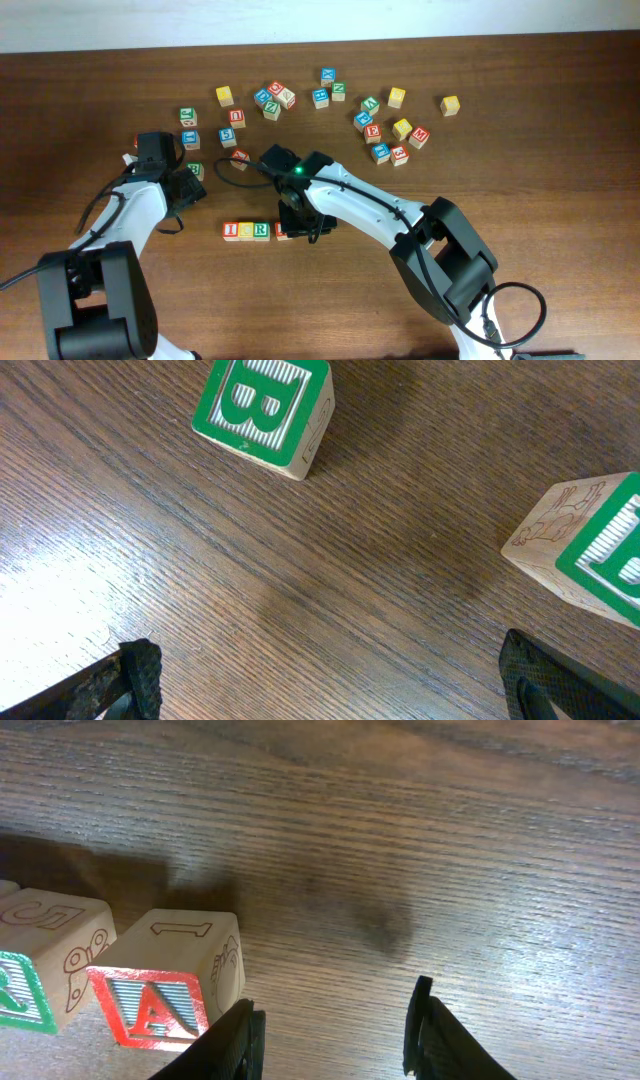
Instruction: Spell out ICRA
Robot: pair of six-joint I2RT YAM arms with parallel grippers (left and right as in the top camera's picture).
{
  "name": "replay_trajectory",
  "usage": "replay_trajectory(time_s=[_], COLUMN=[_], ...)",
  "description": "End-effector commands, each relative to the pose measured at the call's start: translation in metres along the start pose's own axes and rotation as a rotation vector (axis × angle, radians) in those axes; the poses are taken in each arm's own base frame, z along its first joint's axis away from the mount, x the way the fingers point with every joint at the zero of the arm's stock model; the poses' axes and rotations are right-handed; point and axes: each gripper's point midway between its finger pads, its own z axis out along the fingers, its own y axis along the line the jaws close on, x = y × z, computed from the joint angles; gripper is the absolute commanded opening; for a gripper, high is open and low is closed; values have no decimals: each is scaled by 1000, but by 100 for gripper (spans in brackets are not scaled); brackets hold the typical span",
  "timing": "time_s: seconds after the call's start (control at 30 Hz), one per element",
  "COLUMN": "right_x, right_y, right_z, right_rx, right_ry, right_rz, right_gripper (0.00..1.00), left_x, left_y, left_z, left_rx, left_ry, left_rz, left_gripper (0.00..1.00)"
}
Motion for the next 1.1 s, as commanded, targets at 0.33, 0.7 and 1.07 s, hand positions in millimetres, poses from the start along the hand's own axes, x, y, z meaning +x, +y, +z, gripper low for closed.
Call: replay_trajectory(time_s=[0.33, 0.7, 1.07], right_x=[1, -12, -4], right_y=[7, -3, 14], right_z=[-4, -4, -4], right_rx=[-26, 35, -58], right_ry=[5, -64, -12], right_rz=[3, 4, 0], right_gripper=[38, 39, 38], left_x=[-2, -2, -2], left_y=[-1, -1, -1], left_z=[1, 1, 1], left_rx=[0, 0, 0], left_ry=[0, 0, 0], left_rz=[-4, -4, -4], left_gripper=[99, 99, 99])
